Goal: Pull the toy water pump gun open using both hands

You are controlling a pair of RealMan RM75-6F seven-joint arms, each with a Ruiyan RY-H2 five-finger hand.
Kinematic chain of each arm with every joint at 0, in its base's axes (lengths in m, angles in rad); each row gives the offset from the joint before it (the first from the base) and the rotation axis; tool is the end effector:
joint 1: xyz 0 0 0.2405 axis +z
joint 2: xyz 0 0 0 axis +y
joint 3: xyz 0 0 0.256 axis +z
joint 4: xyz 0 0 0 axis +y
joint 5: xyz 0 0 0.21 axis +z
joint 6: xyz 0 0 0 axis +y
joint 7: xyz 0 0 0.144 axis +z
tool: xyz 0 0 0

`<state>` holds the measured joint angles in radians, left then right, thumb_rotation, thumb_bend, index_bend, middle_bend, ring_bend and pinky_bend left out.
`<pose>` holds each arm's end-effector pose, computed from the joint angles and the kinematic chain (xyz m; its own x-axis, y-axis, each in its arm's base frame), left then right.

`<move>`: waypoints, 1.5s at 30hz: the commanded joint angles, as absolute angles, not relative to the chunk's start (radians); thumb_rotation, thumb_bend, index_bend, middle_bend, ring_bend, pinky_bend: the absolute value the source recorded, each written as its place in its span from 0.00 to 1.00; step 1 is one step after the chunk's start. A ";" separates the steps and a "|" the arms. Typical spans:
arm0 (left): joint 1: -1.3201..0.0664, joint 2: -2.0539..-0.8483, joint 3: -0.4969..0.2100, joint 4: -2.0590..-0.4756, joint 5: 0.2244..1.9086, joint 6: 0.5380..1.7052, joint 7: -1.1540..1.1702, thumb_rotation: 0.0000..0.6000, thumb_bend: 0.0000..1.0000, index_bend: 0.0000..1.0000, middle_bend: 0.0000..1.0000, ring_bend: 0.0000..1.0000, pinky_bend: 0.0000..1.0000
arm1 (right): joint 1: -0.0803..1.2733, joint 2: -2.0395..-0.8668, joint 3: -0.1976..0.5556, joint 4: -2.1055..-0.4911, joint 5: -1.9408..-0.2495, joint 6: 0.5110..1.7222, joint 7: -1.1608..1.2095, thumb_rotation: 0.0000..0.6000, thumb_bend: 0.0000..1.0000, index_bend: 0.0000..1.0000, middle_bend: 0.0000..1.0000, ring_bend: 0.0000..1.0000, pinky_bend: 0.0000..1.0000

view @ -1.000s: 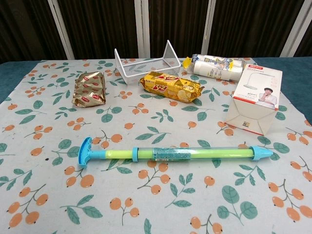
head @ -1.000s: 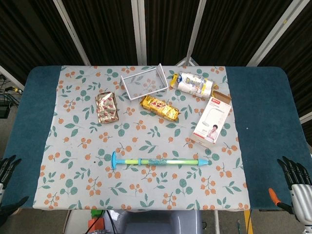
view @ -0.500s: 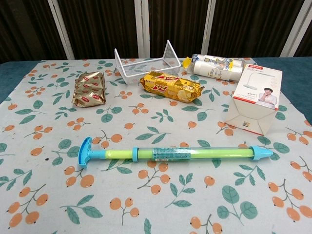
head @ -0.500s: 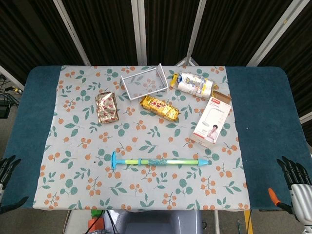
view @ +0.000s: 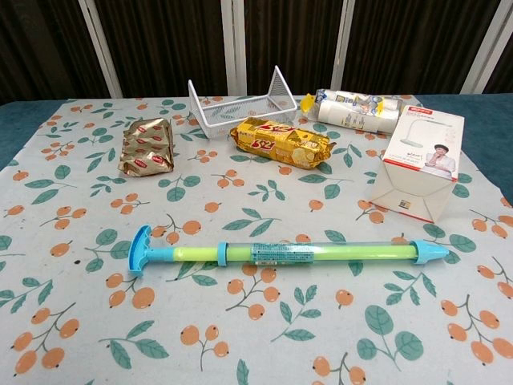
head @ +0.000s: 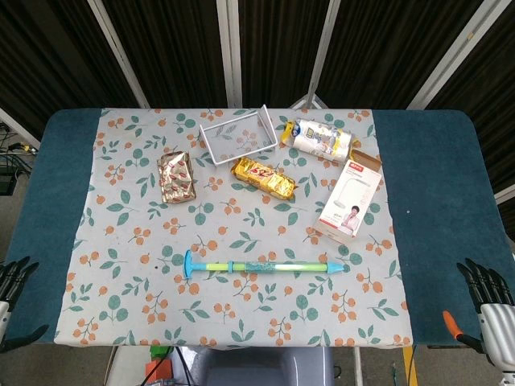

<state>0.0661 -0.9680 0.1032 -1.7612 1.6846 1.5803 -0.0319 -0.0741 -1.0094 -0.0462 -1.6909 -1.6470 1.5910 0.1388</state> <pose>-0.2947 0.1023 0.1767 0.3609 0.1188 0.9250 0.9325 -0.0291 -0.3601 -0.3078 -0.1115 0.1794 0.2931 -0.0571 0.9544 -0.9559 0.0045 0.2938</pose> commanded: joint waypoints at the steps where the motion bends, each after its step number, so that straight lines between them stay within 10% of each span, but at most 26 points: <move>1: 0.034 -0.949 0.085 -1.782 1.700 1.559 -0.003 1.00 0.03 0.00 0.00 0.00 0.00 | -0.074 -1.010 -0.046 -1.691 -1.647 1.591 0.139 1.00 0.37 0.00 0.00 0.00 0.00; 29: -0.371 -1.187 -0.118 -2.065 1.413 1.080 0.602 1.00 0.22 0.34 0.10 0.00 0.05 | -0.064 -0.998 -0.051 -1.709 -1.630 1.558 0.163 1.00 0.38 0.00 0.00 0.00 0.00; 45: -0.538 -1.521 -0.158 -1.938 1.009 1.135 0.997 1.00 0.30 0.40 0.16 0.00 0.05 | -0.042 -0.993 -0.052 -1.725 -1.607 1.506 0.159 1.00 0.38 0.00 0.00 0.00 0.00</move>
